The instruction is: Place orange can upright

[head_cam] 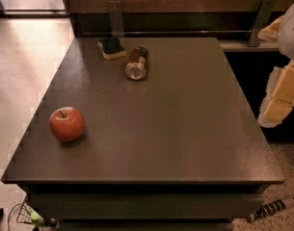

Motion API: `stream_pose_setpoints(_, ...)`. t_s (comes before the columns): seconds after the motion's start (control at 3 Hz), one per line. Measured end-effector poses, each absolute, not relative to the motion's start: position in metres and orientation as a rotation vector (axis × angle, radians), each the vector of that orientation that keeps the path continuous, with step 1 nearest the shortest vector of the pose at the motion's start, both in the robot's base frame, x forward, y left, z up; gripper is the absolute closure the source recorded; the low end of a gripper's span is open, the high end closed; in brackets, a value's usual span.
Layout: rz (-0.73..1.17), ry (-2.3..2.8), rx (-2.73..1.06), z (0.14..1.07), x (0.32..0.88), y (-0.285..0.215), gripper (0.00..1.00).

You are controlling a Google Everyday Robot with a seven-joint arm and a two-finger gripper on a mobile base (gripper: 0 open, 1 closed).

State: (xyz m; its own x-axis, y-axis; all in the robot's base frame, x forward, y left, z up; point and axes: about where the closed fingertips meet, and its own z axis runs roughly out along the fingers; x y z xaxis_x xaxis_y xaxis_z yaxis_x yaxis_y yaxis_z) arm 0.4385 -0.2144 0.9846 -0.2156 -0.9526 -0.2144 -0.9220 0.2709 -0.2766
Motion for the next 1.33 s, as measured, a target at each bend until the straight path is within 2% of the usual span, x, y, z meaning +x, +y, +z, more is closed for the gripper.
stream_pose_setpoints(0.67,-0.065,2.213,-1.628,0.99,0.459,-0.214,0.0)
stream_pose_setpoints(1.33,0.298,2.239,-1.158,1.007,0.522,-0.153,0.0)
